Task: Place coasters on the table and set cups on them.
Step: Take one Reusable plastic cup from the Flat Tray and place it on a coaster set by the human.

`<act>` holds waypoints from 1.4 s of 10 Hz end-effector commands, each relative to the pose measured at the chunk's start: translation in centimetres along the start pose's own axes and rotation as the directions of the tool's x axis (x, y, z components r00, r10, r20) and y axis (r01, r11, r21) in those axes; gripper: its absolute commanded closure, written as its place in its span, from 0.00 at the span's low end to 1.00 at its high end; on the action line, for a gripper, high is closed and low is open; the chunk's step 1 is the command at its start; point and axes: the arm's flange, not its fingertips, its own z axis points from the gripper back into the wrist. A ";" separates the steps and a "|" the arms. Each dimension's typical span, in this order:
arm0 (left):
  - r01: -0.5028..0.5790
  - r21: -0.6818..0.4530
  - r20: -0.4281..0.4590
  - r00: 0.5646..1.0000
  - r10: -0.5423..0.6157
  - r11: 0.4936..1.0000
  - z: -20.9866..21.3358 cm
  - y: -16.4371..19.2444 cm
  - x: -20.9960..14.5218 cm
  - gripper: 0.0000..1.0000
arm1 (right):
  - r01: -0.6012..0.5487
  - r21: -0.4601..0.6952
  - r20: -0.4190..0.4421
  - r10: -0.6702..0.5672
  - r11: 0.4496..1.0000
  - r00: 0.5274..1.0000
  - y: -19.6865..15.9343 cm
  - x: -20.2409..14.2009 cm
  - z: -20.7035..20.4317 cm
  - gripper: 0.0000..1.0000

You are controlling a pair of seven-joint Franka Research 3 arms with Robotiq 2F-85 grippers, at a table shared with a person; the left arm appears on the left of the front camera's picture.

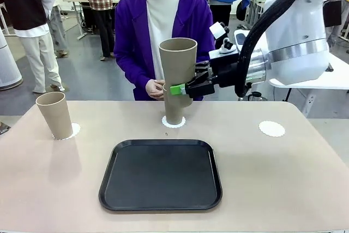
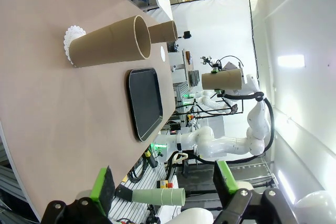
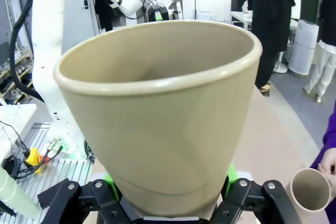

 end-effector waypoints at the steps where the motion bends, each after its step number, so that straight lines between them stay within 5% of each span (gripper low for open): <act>1: -0.007 0.007 0.001 1.000 0.007 1.000 0.1 -0.2 -0.1 0.00 | 0.012 -0.012 -0.012 -0.012 1.000 1.000 0.9 -0.6 -0.2 1.00; 6: -0.007 0.007 0.001 1.000 0.007 1.000 0.1 -0.2 -0.1 0.00 | 0.000 0.000 0.000 0.000 1.000 1.000 0.0 0.0 0.0 1.00; 7: -0.007 0.007 0.001 1.000 0.007 1.000 0.1 -0.2 -0.1 0.00 | 0.000 -0.006 -0.005 0.000 1.000 1.000 0.2 -0.2 0.3 0.18; 10: -0.007 0.007 0.001 1.000 0.007 1.000 0.1 -0.2 -0.1 0.00 | 0.087 -0.134 0.089 -0.075 0.987 0.993 -1.9 -5.2 9.7 0.18; 14: -0.007 0.007 0.001 1.000 0.007 1.000 0.1 -0.2 -0.1 0.00 | 0.241 -0.350 0.230 -0.167 0.905 0.959 -0.5 -14.0 21.1 0.18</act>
